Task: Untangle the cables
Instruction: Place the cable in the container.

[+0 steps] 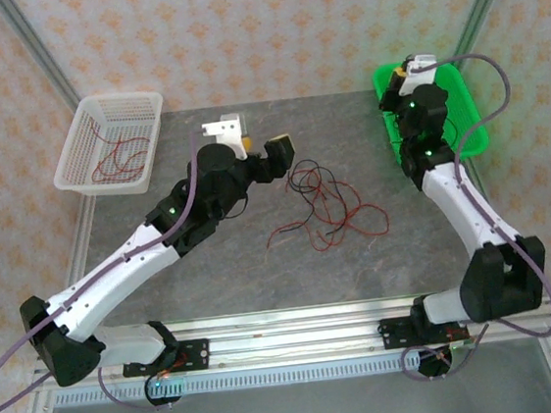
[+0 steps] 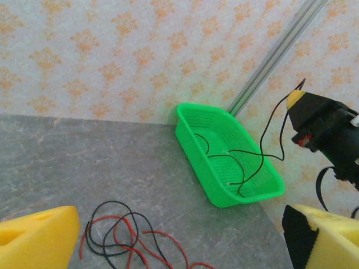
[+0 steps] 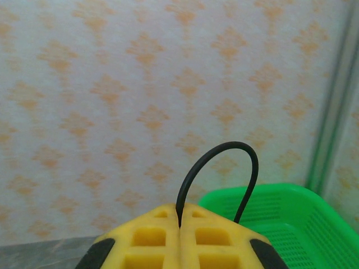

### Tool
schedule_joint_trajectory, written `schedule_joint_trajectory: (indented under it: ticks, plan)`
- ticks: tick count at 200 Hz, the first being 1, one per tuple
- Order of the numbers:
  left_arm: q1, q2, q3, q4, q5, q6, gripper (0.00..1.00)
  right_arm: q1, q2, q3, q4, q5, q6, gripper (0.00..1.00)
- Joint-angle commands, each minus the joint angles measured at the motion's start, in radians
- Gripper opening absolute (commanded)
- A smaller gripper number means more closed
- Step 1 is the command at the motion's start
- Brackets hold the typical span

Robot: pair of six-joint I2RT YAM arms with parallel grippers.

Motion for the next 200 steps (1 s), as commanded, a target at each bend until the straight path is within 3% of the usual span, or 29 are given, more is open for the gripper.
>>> schedule_joint_trajectory:
  ticks: [1, 50, 83, 100, 130, 159, 200]
  plan:
    - [-0.001, -0.046, -0.040, 0.056, -0.014, -0.037, 0.93, -0.052, 0.057, 0.059, 0.070, 0.054, 0.035, 0.00]
    - [0.007, -0.125, -0.130, 0.099, 0.014, -0.033, 0.90, -0.148, 0.226, 0.129, 0.095, 0.045, 0.079, 0.00]
    - [0.030, -0.175, -0.158, 0.066, 0.037, -0.044, 0.93, -0.197, 0.371, 0.219, 0.006, 0.020, 0.134, 0.00]
    - [0.032, -0.175, -0.137, 0.006, 0.009, -0.039, 0.99, -0.223, 0.483, 0.343, -0.159, -0.040, 0.186, 0.00]
    - [0.035, -0.169, -0.127, -0.044, -0.023, -0.045, 0.99, -0.244, 0.687, 0.609, -0.524, -0.133, 0.274, 0.00]
    - [0.036, -0.129, -0.095, -0.096, -0.018, -0.049, 0.99, -0.245, 0.783, 0.697, -0.683, -0.224, 0.309, 0.00]
    - [0.032, -0.076, -0.072, -0.138, 0.029, -0.060, 0.99, -0.245, 0.819, 0.728, -0.785, -0.220, 0.301, 0.21]
